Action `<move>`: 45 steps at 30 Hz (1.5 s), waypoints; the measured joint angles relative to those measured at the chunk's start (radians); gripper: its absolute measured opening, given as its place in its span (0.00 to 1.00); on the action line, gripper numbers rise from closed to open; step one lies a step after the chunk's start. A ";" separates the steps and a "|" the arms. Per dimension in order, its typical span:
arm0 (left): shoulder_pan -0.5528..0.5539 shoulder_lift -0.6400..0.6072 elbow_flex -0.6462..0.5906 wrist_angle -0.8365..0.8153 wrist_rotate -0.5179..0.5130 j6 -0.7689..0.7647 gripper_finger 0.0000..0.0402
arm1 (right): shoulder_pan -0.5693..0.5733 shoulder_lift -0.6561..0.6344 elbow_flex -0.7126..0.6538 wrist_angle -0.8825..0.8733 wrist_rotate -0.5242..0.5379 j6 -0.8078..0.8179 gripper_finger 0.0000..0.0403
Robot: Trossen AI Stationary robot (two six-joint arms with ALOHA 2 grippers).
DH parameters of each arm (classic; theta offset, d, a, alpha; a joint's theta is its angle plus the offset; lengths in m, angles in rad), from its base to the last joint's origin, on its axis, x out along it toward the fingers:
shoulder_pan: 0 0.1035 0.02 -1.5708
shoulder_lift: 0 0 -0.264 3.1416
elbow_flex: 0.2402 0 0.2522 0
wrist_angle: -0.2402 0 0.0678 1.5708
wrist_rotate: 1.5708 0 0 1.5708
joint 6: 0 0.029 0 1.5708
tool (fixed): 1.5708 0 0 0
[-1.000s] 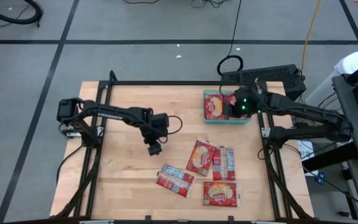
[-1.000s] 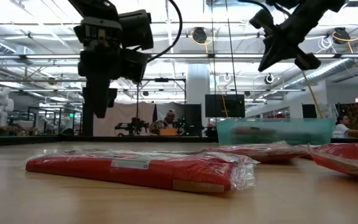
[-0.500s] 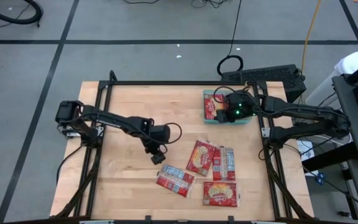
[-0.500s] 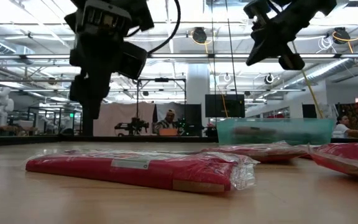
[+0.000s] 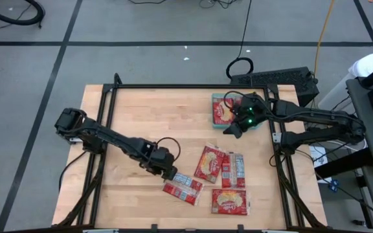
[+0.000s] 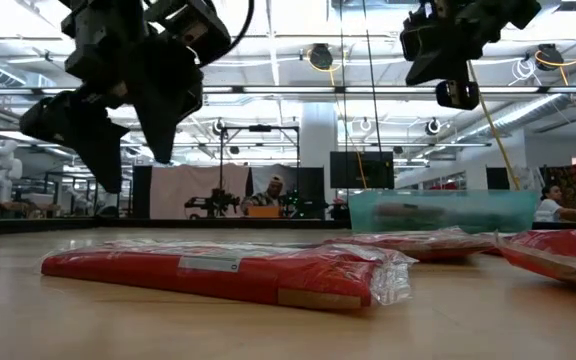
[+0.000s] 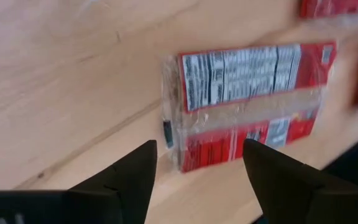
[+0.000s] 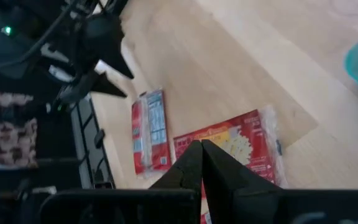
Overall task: Sort popcorn bags into baskets
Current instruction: Put the red popcorn bag into the light blue bin
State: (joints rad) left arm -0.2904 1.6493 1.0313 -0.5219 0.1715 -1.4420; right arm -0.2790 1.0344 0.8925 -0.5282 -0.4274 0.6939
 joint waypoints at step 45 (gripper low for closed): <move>0.112 0.107 0.024 0.312 -0.196 0.268 0.01 | 0.001 -0.121 0.000 -0.071 0.017 0.083 0.00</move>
State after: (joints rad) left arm -0.1788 1.7568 1.0551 -0.2103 -0.0241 -1.1744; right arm -0.2783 0.9131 0.8925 -0.5994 -0.4101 0.7765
